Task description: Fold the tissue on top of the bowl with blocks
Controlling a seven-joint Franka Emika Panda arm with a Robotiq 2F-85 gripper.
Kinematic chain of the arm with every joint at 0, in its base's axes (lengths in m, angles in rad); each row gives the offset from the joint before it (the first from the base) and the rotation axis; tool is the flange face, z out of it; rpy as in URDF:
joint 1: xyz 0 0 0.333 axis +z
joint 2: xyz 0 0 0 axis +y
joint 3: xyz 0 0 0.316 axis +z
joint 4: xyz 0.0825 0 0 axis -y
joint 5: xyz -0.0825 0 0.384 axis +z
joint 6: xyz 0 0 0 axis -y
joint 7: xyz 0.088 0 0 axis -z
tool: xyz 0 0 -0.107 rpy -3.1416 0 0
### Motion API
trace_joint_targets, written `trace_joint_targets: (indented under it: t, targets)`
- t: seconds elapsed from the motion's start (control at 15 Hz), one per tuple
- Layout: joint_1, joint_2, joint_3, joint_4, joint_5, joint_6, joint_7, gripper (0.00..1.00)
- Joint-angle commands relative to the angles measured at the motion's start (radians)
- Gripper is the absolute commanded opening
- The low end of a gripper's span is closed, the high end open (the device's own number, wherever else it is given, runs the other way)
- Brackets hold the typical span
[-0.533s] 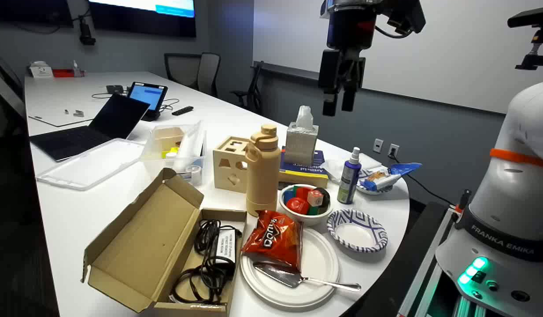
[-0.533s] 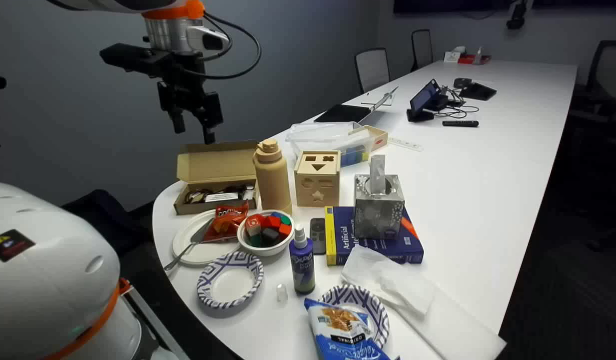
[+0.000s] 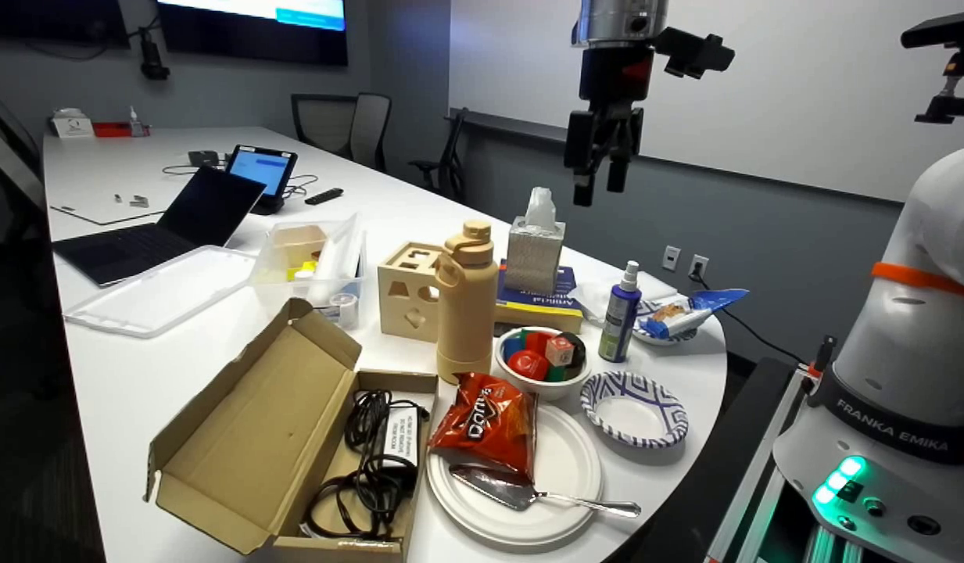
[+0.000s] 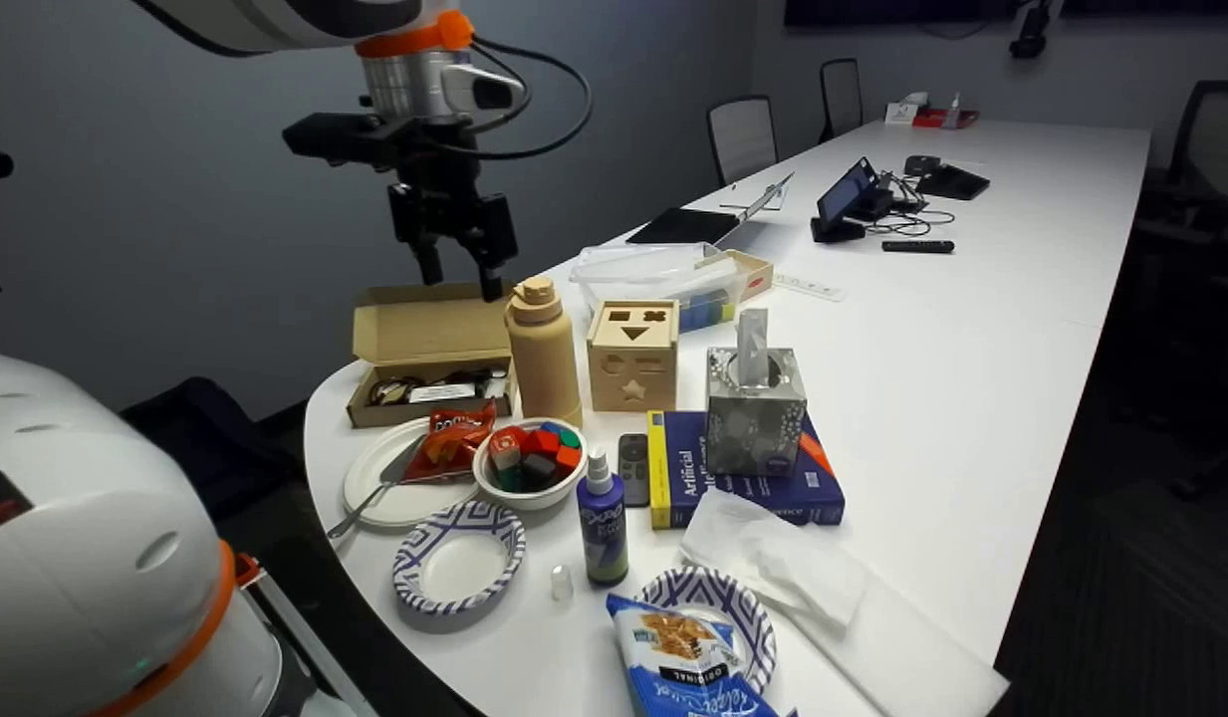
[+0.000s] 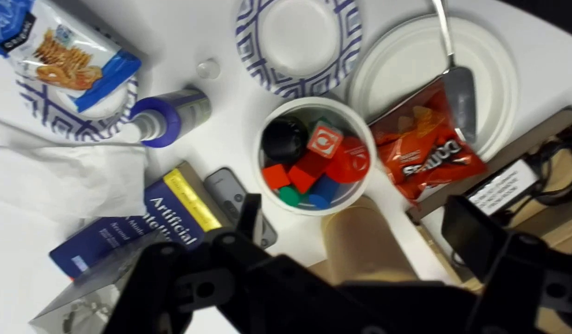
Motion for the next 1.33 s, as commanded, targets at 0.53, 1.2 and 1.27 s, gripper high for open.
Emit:
trace_joint_targets:
  t: [0.53, 1.2, 1.27]
  targets:
    - [-0.176, 0.455, -0.093, 0.0, -0.351, 0.456, 0.02, 1.0]
    - [-0.212, 0.701, -0.202, 0.057, -0.655, 0.635, 0.288, 1.0]
    - [-0.208, 0.724, -0.218, 0.067, -0.668, 0.64, 0.3, 1.0]
